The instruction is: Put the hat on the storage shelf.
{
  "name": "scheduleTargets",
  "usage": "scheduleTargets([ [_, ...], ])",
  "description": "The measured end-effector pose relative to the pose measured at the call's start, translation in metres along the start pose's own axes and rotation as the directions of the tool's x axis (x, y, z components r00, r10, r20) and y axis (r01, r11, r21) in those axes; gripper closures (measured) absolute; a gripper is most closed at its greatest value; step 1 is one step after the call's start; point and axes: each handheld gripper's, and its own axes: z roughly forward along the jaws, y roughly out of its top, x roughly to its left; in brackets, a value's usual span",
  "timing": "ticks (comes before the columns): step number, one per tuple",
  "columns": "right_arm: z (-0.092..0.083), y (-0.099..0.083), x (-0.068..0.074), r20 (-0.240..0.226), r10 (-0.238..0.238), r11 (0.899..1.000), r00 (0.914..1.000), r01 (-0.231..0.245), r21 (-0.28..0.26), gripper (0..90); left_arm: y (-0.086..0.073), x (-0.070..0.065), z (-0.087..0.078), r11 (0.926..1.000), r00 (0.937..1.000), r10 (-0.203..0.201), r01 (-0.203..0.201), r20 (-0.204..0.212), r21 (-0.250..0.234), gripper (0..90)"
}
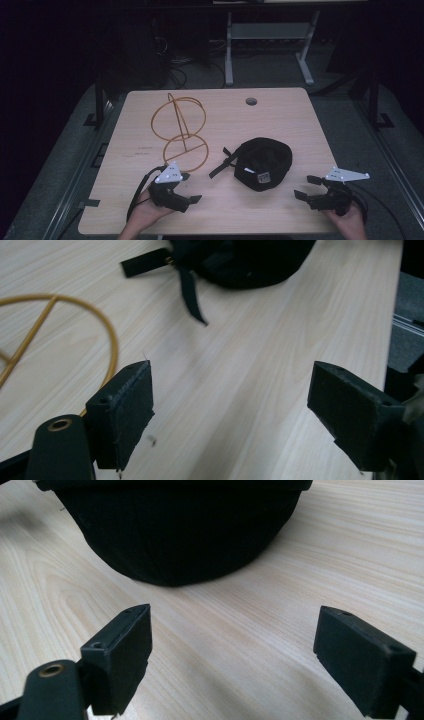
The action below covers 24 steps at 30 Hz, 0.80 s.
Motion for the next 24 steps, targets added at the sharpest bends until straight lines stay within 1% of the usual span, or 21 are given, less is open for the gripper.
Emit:
scheduleTargets([
  [2, 0.000, 0.000, 0.000, 0.001, 0.002, 1.000, 1.0000, -0.002, -0.001, 15.0, 0.006, -0.003, 0.002, 0.9999, 0.9998, 0.016, -0.016, 0.009, -0.005, 18.2],
  [3, -0.001, -0.001, 0.000, 0.001, 0.003, 1.000, 1.0000, -0.003, -0.001, 15.0, 0.013, -0.006, 0.004, 0.9997, 0.9994, 0.024, -0.024, 0.026, -0.004, 18.2],
  [4, -0.001, -0.001, 0.000, 0.001, 0.003, 1.000, 1.0000, -0.003, -0.001, 15.0, 0.013, -0.006, 0.004, 0.9997, 0.9994, 0.024, -0.024, 0.026, -0.004, 18.2],
  [6, -0.001, -0.001, -0.001, -0.001, 0.005, 1.000, 1.0000, -0.005, -0.003, 15.0, 0.022, -0.010, 0.007, 0.9991, 0.9984, 0.043, -0.043, 0.037, -0.003, 18.2],
  [8, -0.001, -0.001, -0.001, -0.001, 0.005, 1.000, 1.0000, -0.005, -0.002, 15.1, 0.031, -0.013, 0.010, 0.9980, 0.9968, 0.063, -0.063, 0.050, -0.005, 18.6],
  [10, -0.001, -0.001, -0.001, -0.006, 0.004, 1.000, 1.0000, -0.004, -0.001, 15.1, 0.039, -0.015, 0.013, 0.9974, 0.9951, 0.071, -0.070, 0.068, -0.015, 18.8],
  [14, -0.002, -0.001, 0.000, -0.011, 0.001, 1.000, 0.9999, -0.001, -0.009, 15.3, 0.055, -0.021, 0.020, 0.9949, 0.9908, 0.101, -0.100, 0.091, -0.016, 19.4],
  [18, -0.003, -0.001, 0.001, -0.013, -0.002, 1.000, 0.9999, 0.002, -0.005, 15.2, 0.068, -0.026, 0.028, 0.9918, 0.9856, 0.128, -0.128, 0.111, -0.007, 19.8],
  [19, -0.003, -0.001, 0.001, -0.015, 0.003, 1.000, 0.9999, -0.003, -0.007, 15.3, 0.073, -0.028, 0.032, 0.9906, 0.9835, 0.136, -0.137, 0.120, 0.001, 20.0],
  [20, -0.003, -0.001, 0.001, -0.015, 0.003, 1.000, 0.9999, -0.003, -0.007, 15.3, 0.073, -0.028, 0.032, 0.9906, 0.9835, 0.136, -0.137, 0.120, 0.001, 20.2],
  [21, -0.002, -0.001, 0.002, -0.016, 0.002, 1.000, 0.9999, -0.002, -0.008, 15.2, 0.076, -0.029, 0.035, 0.9900, 0.9822, 0.139, -0.141, 0.126, 0.005, 20.2],
  [22, -0.002, -0.001, 0.002, -0.013, -0.009, 1.000, 0.9999, 0.009, -0.004, 15.3, 0.080, -0.029, 0.038, 0.9896, 0.9803, 0.141, -0.144, 0.138, 0.011, 20.6],
  [23, -0.002, -0.001, 0.002, -0.011, -0.011, 1.000, 0.9999, 0.011, 0.003, 15.3, 0.082, -0.029, 0.041, 0.9904, 0.9778, 0.135, -0.138, 0.161, 0.008, 21.2],
  [24, -0.002, -0.001, 0.002, -0.010, -0.016, 1.000, 0.9998, 0.016, 0.006, 15.3, 0.085, -0.029, 0.044, 0.9910, 0.9762, 0.131, -0.134, 0.173, 0.004, 22.0],
])
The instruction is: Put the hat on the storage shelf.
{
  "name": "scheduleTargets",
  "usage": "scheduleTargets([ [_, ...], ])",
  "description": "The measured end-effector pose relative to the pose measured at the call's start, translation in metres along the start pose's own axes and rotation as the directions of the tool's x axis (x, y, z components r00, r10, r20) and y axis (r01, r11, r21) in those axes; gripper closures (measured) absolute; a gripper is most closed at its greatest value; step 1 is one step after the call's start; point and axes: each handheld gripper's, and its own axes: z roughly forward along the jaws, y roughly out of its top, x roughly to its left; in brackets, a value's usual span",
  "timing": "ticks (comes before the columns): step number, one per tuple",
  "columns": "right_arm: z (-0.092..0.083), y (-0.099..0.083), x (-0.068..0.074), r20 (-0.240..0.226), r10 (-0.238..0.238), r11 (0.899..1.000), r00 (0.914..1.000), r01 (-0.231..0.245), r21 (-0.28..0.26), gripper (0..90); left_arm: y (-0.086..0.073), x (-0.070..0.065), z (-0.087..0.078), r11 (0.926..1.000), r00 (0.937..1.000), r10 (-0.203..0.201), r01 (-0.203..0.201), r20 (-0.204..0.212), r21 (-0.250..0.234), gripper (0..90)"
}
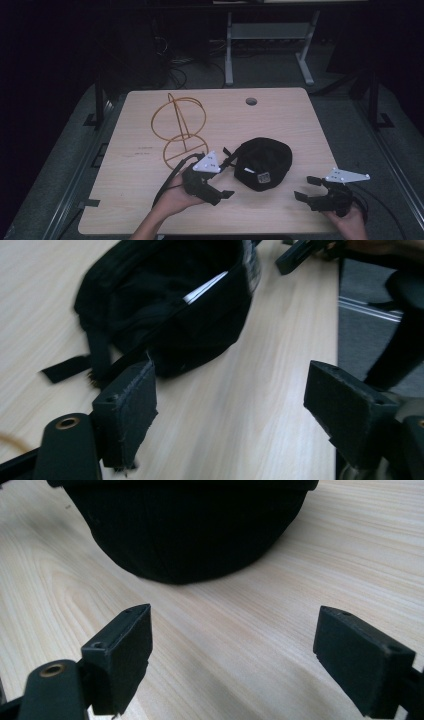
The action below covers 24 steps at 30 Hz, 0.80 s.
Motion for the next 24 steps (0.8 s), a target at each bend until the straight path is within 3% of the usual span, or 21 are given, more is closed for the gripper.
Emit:
scheduleTargets([
  [8, 0.000, -0.001, -0.001, -0.004, -0.009, 1.000, 0.9999, 0.009, 0.006, 15.4, 0.030, -0.008, 0.021, 0.9970, 0.9971, 0.076, -0.077, -0.006, -0.008, 24.3],
  [16, -0.002, -0.001, 0.000, 0.000, -0.009, 1.000, 1.0000, 0.009, -0.007, 16.2, 0.045, -0.005, 0.039, 0.9948, 0.9954, 0.095, -0.096, 0.008, 0.035, 27.2],
  [18, -0.001, -0.001, 0.000, -0.001, -0.015, 1.000, 0.9999, 0.015, -0.008, 16.2, 0.048, -0.003, 0.044, 0.9949, 0.9954, 0.090, -0.092, 0.032, 0.041, 27.2],
  [24, -0.001, -0.002, 0.000, 0.004, -0.010, 1.000, 0.9999, 0.010, 0.003, 16.2, 0.058, -0.002, 0.059, 0.9888, 0.9924, 0.115, -0.119, 0.042, 0.090, 27.6],
])
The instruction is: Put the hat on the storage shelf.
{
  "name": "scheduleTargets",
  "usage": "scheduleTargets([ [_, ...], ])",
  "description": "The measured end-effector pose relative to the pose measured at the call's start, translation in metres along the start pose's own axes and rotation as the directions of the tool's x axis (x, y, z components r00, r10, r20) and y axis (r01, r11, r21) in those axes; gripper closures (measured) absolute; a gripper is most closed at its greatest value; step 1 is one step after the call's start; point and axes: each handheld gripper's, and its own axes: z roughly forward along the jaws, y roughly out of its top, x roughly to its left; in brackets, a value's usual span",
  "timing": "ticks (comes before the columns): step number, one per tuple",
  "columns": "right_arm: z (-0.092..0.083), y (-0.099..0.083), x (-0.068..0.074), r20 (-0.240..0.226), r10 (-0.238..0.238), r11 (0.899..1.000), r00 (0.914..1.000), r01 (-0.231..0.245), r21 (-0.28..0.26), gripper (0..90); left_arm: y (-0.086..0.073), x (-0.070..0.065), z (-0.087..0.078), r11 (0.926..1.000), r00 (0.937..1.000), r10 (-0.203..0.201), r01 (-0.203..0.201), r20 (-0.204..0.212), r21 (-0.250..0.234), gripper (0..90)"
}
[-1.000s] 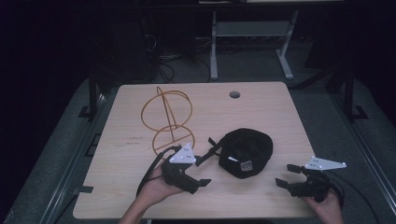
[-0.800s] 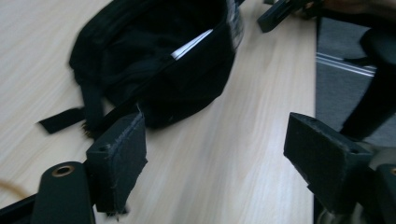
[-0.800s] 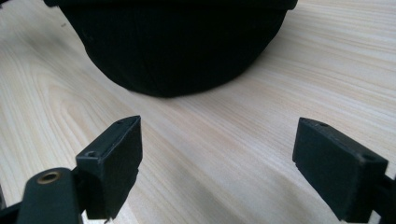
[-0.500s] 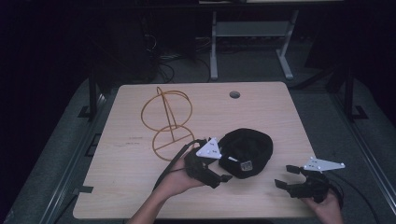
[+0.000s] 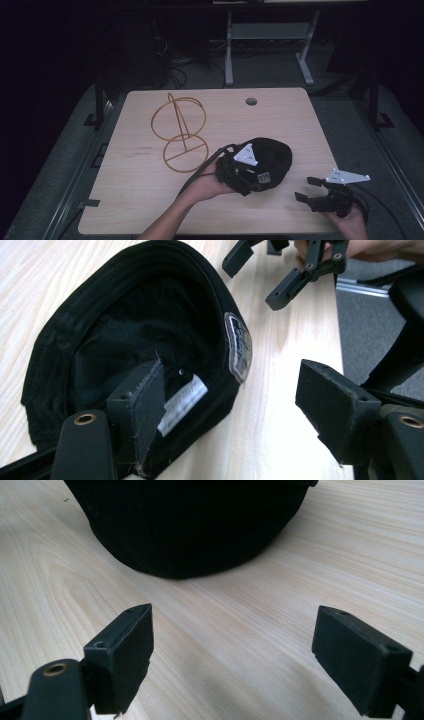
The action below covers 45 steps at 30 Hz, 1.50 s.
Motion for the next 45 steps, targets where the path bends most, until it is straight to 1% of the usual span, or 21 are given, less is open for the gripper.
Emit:
scheduleTargets([
  [5, -0.001, 0.000, 0.000, 0.002, -0.014, 1.000, 0.9999, 0.014, -0.001, 16.2, 0.005, 0.000, 0.004, 0.9999, 0.9999, 0.011, -0.011, -0.005, -0.002, 32.8],
  [7, -0.001, 0.000, 0.001, 0.003, -0.011, 1.000, 0.9999, 0.011, 0.002, 16.2, 0.005, 0.003, 0.007, 0.9995, 0.9998, 0.019, -0.019, -0.003, 0.024, 34.5],
  [9, 0.000, 0.000, 0.001, 0.005, -0.015, 1.000, 0.9999, 0.015, 0.005, 16.2, 0.006, 0.005, 0.009, 0.9994, 0.9999, 0.007, -0.008, 0.008, 0.033, 36.3],
  [12, 0.000, 0.000, 0.001, 0.009, -0.021, 1.000, 0.9997, 0.021, 0.005, 16.2, 0.007, 0.007, 0.012, 0.9984, 0.9999, 0.008, -0.009, 0.011, 0.056, 38.1],
  [17, 0.000, 0.000, 0.002, 0.009, -0.016, 1.000, 0.9998, 0.016, 0.004, 16.2, 0.008, 0.008, 0.020, 0.9936, 0.9997, 0.009, -0.012, 0.024, 0.112, 41.5],
  [18, 0.001, 0.000, 0.003, 0.003, -0.016, 1.000, 0.9999, 0.016, 0.004, 16.2, 0.008, 0.007, 0.021, 0.9924, 0.9997, 0.018, -0.020, 0.019, 0.121, 42.5],
  [19, 0.001, 0.000, 0.003, 0.000, -0.024, 1.000, 0.9997, 0.024, 0.008, 16.5, 0.008, 0.006, 0.022, 0.9919, 0.9995, 0.028, -0.030, 0.017, 0.123, 46.5],
  [21, 0.001, 0.000, 0.004, -0.002, -0.024, 1.000, 0.9997, 0.024, 0.008, 16.5, 0.008, 0.005, 0.022, 0.9902, 0.9988, 0.045, -0.047, 0.016, 0.132, 47.9],
  [24, 0.001, 0.000, 0.004, -0.008, -0.028, 1.000, 0.9996, 0.028, 0.010, 16.7, 0.008, 0.004, 0.023, 0.9866, 0.9974, 0.070, -0.072, 0.018, 0.147, 53.9],
  [27, 0.001, -0.001, 0.003, -0.021, -0.025, 1.000, 0.9995, 0.025, 0.007, 16.8, 0.007, 0.003, 0.024, 0.9856, 0.9963, 0.080, -0.084, 0.031, 0.147, 59.0],
  [29, 0.001, -0.001, 0.002, -0.034, -0.011, 1.000, 0.9994, 0.011, 0.004, 16.8, 0.008, 0.004, 0.025, 0.9843, 0.9951, 0.089, -0.095, 0.044, 0.149, 64.4],
  [30, 0.001, -0.001, 0.002, -0.038, -0.007, 1.000, 0.9992, 0.008, 0.003, 16.9, 0.009, 0.004, 0.026, 0.9846, 0.9945, 0.092, -0.099, 0.050, 0.144, 67.1],
  [31, 0.001, -0.001, 0.002, -0.055, -0.003, 1.000, 0.9985, 0.003, 0.003, 20.4, 0.009, 0.004, 0.026, 0.9853, 0.9941, 0.093, -0.100, 0.056, 0.138, 71.5],
  [33, 0.001, -0.001, 0.002, -0.061, -0.005, 1.000, 0.9981, 0.005, -0.002, 21.1, 0.011, 0.004, 0.026, 0.9872, 0.9943, 0.088, -0.095, 0.059, 0.128, 73.1],
  [35, 0.000, -0.001, 0.003, -0.068, -0.009, 1.000, 0.9977, 0.008, -0.009, 20.7, 0.013, 0.005, 0.025, 0.9882, 0.9941, 0.089, -0.096, 0.062, 0.119, 78.3],
  [36, 0.000, -0.001, 0.003, -0.068, -0.009, 1.000, 0.9977, 0.008, -0.009, 20.7, 0.014, 0.005, 0.025, 0.9892, 0.9943, 0.086, -0.093, 0.063, 0.114, 78.3],
  [37, 0.000, 0.000, 0.004, -0.060, -0.004, 1.000, 0.9982, 0.003, -0.013, 17.9, 0.015, 0.006, 0.024, 0.9905, 0.9948, 0.079, -0.085, 0.065, 0.108, 79.1],
  [38, -0.001, 0.000, 0.004, -0.042, 0.013, 1.000, 0.9990, -0.014, -0.027, 15.4, 0.017, 0.007, 0.023, 0.9909, 0.9949, 0.080, -0.086, 0.061, 0.103, 79.6],
  [40, -0.001, 0.000, 0.004, -0.059, 0.022, 0.999, 0.9980, -0.024, -0.035, 15.3, 0.021, 0.009, 0.021, 0.9927, 0.9958, 0.070, -0.075, 0.059, 0.095, 80.0],
  [42, 0.001, 0.001, 0.005, -0.053, 0.025, 0.999, 0.9983, -0.026, -0.026, 12.7, 0.024, 0.010, 0.017, 0.9946, 0.9964, 0.062, -0.066, 0.057, 0.079, 80.2],
  [45, 0.002, 0.001, 0.008, -0.055, 0.017, 0.999, 0.9983, -0.018, -0.027, 12.1, 0.029, 0.012, 0.012, 0.9973, 0.9972, 0.048, -0.051, 0.058, 0.054, 80.4],
])
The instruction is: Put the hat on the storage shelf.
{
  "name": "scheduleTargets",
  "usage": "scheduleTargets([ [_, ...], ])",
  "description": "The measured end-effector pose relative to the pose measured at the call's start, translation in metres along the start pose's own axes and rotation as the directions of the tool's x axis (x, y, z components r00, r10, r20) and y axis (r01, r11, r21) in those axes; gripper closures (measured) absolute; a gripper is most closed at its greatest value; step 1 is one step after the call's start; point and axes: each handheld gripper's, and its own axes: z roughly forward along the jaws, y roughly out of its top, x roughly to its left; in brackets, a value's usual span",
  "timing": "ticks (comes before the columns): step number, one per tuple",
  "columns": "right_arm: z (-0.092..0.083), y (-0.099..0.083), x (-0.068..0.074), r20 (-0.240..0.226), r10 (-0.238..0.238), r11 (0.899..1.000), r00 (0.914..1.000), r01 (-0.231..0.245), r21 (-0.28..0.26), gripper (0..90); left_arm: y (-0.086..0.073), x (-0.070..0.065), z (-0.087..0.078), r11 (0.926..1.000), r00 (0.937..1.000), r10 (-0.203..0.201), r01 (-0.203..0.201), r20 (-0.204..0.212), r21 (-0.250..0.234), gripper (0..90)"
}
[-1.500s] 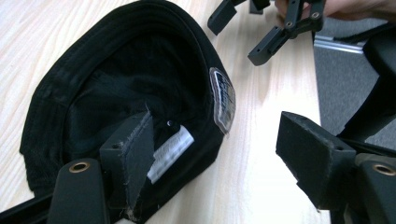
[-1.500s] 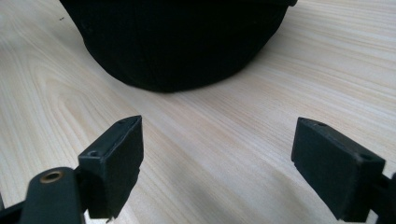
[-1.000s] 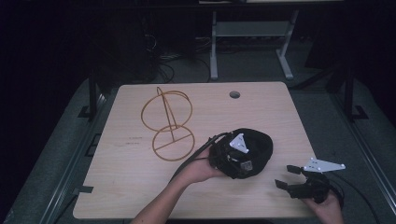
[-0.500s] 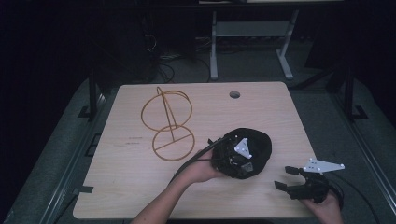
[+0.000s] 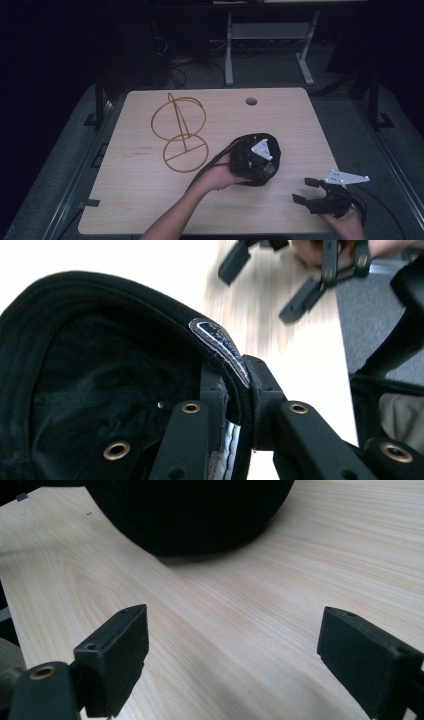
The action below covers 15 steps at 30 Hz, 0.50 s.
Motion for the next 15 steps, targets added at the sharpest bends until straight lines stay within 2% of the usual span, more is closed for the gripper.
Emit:
scheduleTargets([
  [7, -0.001, 0.005, 0.007, -0.002, -0.030, 0.999, 0.9995, 0.030, -0.037, 16.0, 0.012, 0.006, -0.014, 0.9979, 0.9993, -0.030, 0.031, 0.022, -0.056, 80.6],
  [8, -0.002, 0.006, 0.009, -0.014, -0.036, 0.999, 0.9993, 0.035, -0.042, 18.5, 0.013, 0.006, -0.016, 0.9968, 0.9990, -0.036, 0.038, 0.026, -0.071, 80.6],
  [13, -0.003, 0.016, 0.020, -0.035, -0.063, 0.994, 0.9974, 0.059, -0.095, 21.6, 0.022, 0.008, -0.027, 0.9907, 0.9978, -0.059, 0.062, 0.030, -0.121, 80.6],
  [15, -0.001, 0.021, 0.024, -0.043, -0.082, 0.989, 0.9957, 0.076, -0.123, 23.3, 0.025, 0.009, -0.029, 0.9897, 0.9976, -0.063, 0.066, 0.029, -0.127, 80.6],
])
